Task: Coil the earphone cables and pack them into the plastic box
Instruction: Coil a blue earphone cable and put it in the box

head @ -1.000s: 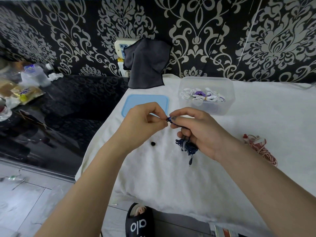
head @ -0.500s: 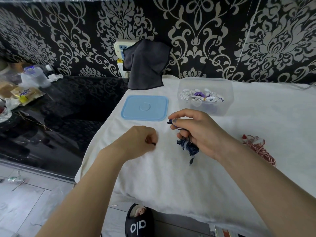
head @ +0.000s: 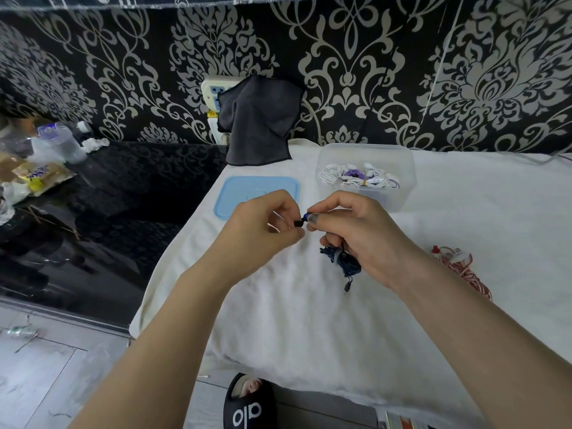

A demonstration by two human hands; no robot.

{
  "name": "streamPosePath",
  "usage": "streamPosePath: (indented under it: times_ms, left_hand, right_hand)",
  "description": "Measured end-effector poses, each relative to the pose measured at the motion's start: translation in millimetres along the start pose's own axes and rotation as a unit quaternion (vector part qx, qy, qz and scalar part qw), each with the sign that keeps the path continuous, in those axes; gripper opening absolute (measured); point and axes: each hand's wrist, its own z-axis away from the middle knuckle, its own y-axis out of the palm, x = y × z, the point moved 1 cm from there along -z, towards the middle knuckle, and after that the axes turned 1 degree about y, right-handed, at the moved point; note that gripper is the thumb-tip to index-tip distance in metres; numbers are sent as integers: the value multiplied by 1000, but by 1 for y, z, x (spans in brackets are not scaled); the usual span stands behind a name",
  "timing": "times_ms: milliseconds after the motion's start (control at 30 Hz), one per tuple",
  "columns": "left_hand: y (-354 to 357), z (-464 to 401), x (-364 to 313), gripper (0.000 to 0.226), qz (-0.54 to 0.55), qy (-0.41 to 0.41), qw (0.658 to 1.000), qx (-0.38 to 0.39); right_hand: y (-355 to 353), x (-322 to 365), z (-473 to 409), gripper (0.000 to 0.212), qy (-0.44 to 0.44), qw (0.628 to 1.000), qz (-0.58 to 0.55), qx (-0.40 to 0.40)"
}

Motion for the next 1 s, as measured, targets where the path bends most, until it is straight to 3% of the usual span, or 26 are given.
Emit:
streamPosePath:
  times_ms: [1000]
  left_hand:
    - [4, -4, -11, 22, -8, 43, 999, -16]
  right_hand:
    - [-7, 3, 2, 5, -35, 999, 29, -14]
